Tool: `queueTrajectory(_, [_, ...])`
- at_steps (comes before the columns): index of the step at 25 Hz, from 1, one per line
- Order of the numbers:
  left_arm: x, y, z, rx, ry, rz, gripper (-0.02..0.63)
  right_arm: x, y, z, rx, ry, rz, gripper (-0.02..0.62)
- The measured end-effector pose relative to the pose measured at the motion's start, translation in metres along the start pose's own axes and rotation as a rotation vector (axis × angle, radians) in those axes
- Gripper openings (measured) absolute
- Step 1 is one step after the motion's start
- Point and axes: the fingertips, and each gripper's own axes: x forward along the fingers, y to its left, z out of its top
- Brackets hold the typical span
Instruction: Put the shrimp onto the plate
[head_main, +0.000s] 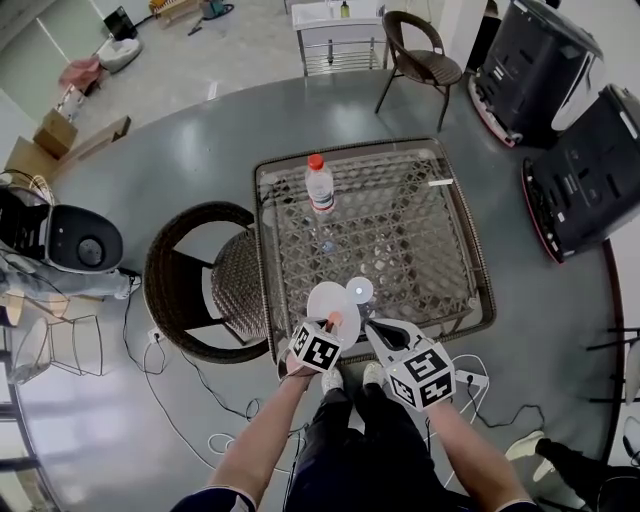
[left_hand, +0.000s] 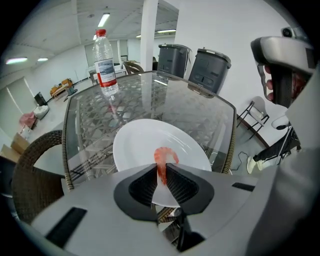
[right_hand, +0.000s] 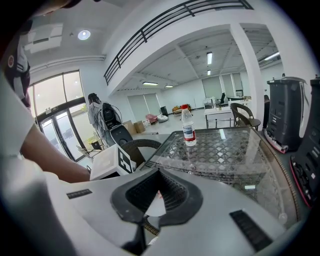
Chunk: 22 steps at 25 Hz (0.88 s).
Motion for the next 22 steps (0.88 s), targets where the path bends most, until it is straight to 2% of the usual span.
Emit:
queueTrajectory(7, [0.003, -0.005, -0.002, 0.001, 0.013, -0.017, 0.063, -0.006, -0.005, 0.001, 0.000, -0.010, -0.006, 0.006])
queueTrajectory(13, [-0.015, 0.004, 0.008, -0.009, -0.032, 0.042, 0.067, -0.009, -0.003, 0.015, -0.017, -0.033, -0.004, 0.006])
queueTrajectory(17, [-0.047, 0.009, 0.022, 0.002, -0.120, 0.075, 0.066, -0.009, 0.006, 0.032, -0.041, -0.063, 0.014, 0.006])
queueTrajectory(22, [-0.108, -0.004, 0.050, 0.024, -0.323, 0.020, 0.064, -0.011, 0.022, 0.069, -0.084, -0.124, 0.053, 0.006])
